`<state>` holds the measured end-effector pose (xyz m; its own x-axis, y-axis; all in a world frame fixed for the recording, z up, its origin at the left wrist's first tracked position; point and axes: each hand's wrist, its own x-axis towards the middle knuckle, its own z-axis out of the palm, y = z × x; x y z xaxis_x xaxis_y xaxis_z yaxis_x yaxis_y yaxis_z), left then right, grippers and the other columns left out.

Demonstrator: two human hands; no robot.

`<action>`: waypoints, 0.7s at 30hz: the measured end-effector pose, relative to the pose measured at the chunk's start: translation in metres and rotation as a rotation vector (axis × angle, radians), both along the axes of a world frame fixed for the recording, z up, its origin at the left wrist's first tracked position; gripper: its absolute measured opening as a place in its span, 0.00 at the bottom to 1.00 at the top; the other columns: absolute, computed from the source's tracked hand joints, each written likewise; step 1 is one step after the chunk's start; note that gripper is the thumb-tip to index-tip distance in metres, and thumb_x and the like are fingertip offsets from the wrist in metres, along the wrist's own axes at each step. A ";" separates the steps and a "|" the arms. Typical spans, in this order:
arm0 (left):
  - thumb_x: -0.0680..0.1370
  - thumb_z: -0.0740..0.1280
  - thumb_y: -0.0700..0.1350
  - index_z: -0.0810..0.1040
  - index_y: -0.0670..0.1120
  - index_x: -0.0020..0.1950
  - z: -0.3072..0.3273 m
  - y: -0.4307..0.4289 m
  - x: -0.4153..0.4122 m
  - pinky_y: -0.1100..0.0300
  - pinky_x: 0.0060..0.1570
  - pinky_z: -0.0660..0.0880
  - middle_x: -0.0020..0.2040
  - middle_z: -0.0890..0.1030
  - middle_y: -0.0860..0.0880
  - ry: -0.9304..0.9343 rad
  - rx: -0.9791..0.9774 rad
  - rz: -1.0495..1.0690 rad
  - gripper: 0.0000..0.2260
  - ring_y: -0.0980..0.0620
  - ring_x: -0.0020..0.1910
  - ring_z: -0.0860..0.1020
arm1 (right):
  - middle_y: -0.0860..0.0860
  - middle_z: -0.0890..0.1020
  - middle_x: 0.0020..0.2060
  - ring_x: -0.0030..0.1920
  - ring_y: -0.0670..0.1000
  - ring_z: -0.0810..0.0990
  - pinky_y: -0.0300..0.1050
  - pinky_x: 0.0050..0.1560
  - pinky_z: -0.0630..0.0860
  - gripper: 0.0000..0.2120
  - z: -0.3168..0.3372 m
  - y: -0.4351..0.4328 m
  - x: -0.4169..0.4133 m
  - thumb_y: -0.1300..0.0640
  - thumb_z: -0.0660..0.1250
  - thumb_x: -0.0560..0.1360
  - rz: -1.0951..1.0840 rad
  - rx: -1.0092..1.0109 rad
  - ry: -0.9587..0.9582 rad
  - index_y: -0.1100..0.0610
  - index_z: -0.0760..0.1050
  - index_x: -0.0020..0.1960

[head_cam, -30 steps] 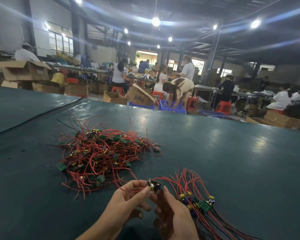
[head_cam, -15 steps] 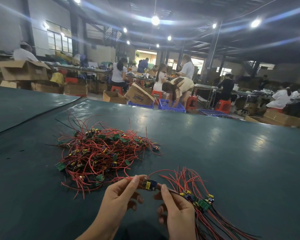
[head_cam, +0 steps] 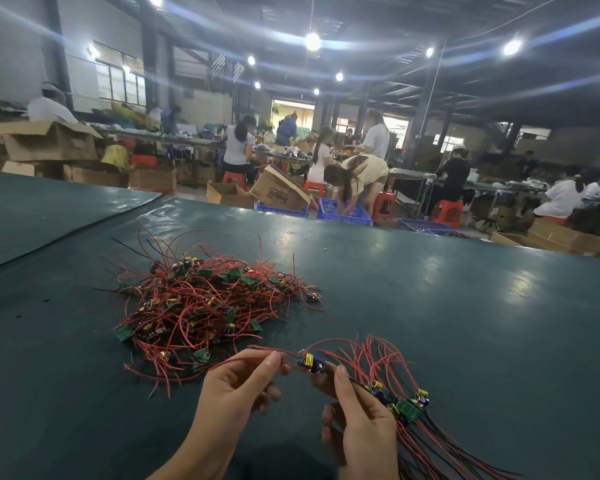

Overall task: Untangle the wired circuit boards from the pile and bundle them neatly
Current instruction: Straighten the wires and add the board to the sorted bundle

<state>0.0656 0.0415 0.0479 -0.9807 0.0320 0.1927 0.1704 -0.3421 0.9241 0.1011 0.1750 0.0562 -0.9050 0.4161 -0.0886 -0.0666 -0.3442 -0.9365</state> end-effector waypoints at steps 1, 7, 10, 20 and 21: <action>0.68 0.71 0.44 0.84 0.44 0.39 0.000 0.000 0.001 0.64 0.23 0.70 0.36 0.83 0.41 0.022 -0.008 0.008 0.05 0.53 0.26 0.76 | 0.55 0.86 0.36 0.19 0.46 0.69 0.37 0.18 0.66 0.10 0.000 0.000 0.000 0.56 0.68 0.75 0.000 -0.022 -0.012 0.55 0.86 0.40; 0.72 0.74 0.49 0.83 0.49 0.42 0.004 0.001 0.010 0.62 0.25 0.71 0.35 0.83 0.42 0.216 -0.184 -0.009 0.04 0.51 0.27 0.77 | 0.52 0.87 0.41 0.20 0.43 0.69 0.35 0.21 0.67 0.08 0.000 0.001 -0.002 0.52 0.69 0.72 0.024 -0.160 -0.054 0.52 0.87 0.41; 0.69 0.71 0.54 0.82 0.54 0.43 -0.001 0.004 0.014 0.60 0.29 0.73 0.38 0.83 0.44 0.323 -0.326 -0.049 0.07 0.52 0.30 0.79 | 0.52 0.87 0.40 0.21 0.43 0.69 0.35 0.21 0.67 0.09 0.001 0.003 -0.001 0.51 0.69 0.71 0.037 -0.198 -0.060 0.53 0.86 0.42; 0.74 0.63 0.36 0.81 0.56 0.53 -0.018 -0.007 0.002 0.68 0.37 0.74 0.51 0.78 0.60 0.866 -0.863 -0.073 0.17 0.61 0.39 0.77 | 0.53 0.86 0.33 0.21 0.45 0.76 0.35 0.20 0.71 0.12 0.001 0.005 -0.004 0.52 0.68 0.75 0.038 -0.236 -0.113 0.54 0.86 0.37; 0.75 0.65 0.39 0.80 0.55 0.50 -0.018 -0.008 0.000 0.64 0.36 0.75 0.49 0.78 0.59 0.832 -0.821 -0.027 0.12 0.58 0.39 0.78 | 0.52 0.86 0.33 0.20 0.45 0.74 0.35 0.20 0.70 0.11 0.002 0.004 -0.003 0.52 0.69 0.74 0.051 -0.226 -0.117 0.52 0.86 0.38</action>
<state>0.0659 0.0339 0.0295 -0.5586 0.4644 0.6873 0.8292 0.2932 0.4758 0.0983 0.1791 0.0577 -0.9025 0.3275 -0.2797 0.0612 -0.5454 -0.8360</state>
